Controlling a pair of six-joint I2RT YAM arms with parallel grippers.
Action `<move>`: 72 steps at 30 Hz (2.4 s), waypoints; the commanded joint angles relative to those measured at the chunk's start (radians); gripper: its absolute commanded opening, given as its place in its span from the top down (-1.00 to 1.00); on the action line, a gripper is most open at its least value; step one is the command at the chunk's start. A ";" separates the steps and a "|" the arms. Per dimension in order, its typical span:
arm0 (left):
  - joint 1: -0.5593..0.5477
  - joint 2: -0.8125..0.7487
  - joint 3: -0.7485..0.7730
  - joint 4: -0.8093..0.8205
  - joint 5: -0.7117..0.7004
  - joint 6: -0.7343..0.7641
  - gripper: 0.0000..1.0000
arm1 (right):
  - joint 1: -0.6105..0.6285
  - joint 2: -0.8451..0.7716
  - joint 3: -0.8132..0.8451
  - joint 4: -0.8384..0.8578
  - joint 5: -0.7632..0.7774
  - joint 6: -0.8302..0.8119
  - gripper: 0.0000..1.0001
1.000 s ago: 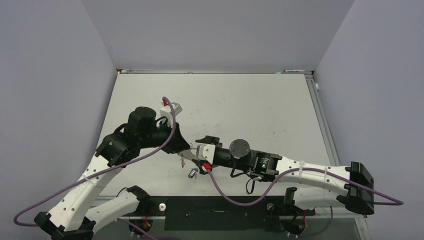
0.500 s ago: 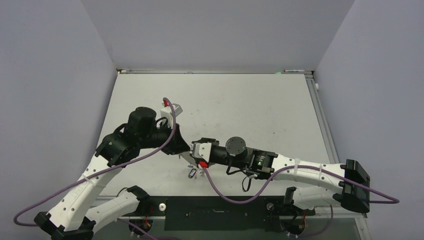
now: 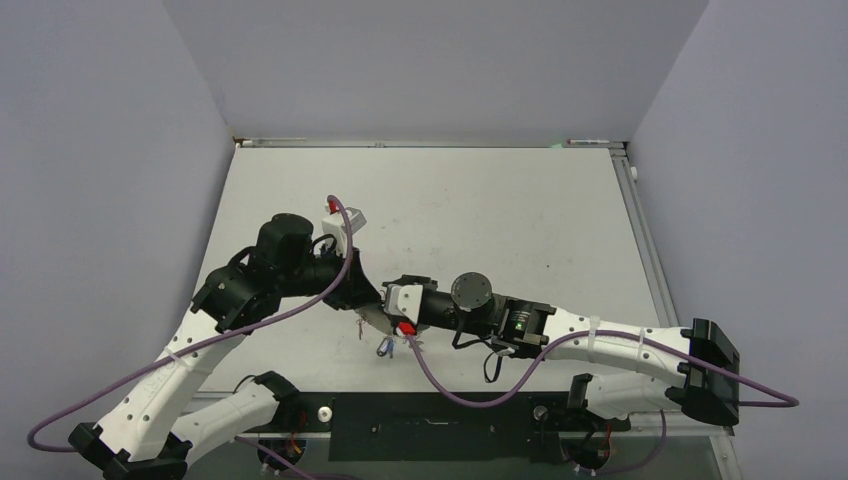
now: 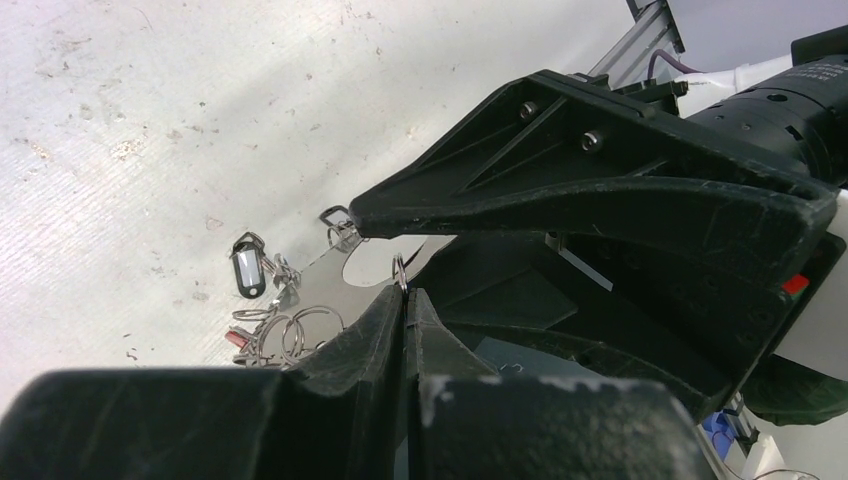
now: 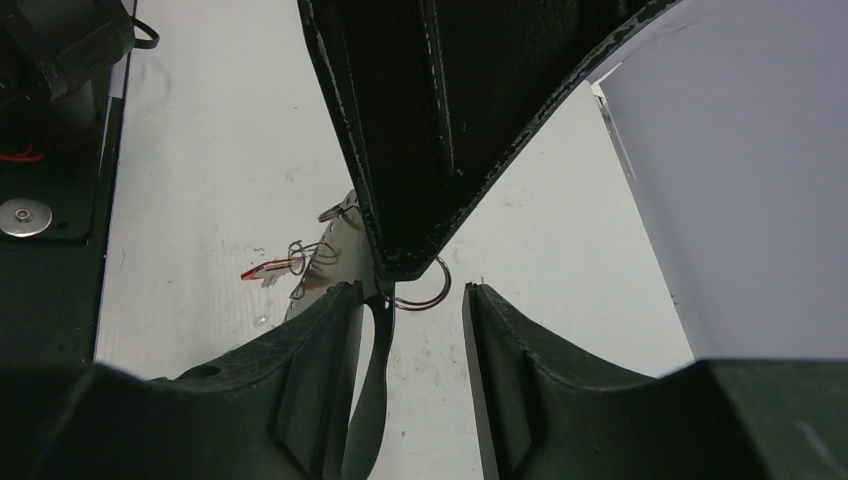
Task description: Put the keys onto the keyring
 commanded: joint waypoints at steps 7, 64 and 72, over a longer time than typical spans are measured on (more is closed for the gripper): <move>-0.007 0.005 0.045 0.034 0.032 -0.014 1.00 | -0.005 0.023 0.051 0.058 -0.028 0.001 0.13; -0.013 -0.108 0.042 0.125 -0.036 -0.042 -0.22 | -0.013 -0.101 -0.024 0.074 -0.018 0.075 0.90; -0.016 -0.333 -0.201 0.495 0.124 0.045 0.15 | -0.045 -0.183 -0.016 -0.007 -0.231 0.174 0.89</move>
